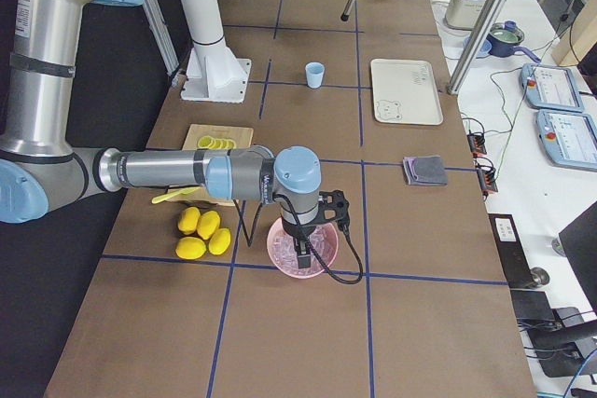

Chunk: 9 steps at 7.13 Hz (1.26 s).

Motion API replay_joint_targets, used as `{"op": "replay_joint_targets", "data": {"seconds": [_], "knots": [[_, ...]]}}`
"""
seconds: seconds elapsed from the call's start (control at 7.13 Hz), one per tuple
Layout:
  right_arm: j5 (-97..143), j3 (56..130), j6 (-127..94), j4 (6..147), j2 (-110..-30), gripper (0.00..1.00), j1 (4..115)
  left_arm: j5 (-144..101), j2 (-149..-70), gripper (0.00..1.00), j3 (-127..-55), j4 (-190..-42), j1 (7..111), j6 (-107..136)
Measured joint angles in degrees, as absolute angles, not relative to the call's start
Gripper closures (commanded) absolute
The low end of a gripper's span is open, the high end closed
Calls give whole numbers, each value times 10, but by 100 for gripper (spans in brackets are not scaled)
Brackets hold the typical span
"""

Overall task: Mash ice and strawberries in cup
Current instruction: 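Carry the muddler over the light-blue cup with the left gripper, then press the muddler down into the cup onto the strawberry and ice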

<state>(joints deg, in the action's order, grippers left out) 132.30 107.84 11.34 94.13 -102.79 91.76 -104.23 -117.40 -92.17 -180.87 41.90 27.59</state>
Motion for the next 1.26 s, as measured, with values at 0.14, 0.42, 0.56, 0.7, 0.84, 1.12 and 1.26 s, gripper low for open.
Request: {"op": "replay_joint_targets", "data": {"seconds": [0.14,0.42,0.56,0.7,0.84,1.12,1.26], "knots": [[1325,1079,113,941,-1027,0,918,-986,-1179,100,-917,-1846,370,254],[1329,1080,113,941,-1025,0,918,-953,-1183,100,-892,-1895,335,198],[1329,1080,113,941,-1025,0,918,-936,-1187,100,-875,-1908,322,185],[1330,1079,113,941,-1025,0,918,-910,-1191,100,-861,-1917,300,170],[1330,1079,112,941,-1024,0,918,-879,-1194,100,-851,-1923,272,152],[1330,1079,107,941,-1022,0,918,-834,-1196,100,-839,-1927,231,139],[1330,1079,106,941,-1021,0,917,-811,-1196,100,-836,-1927,215,137]]}}
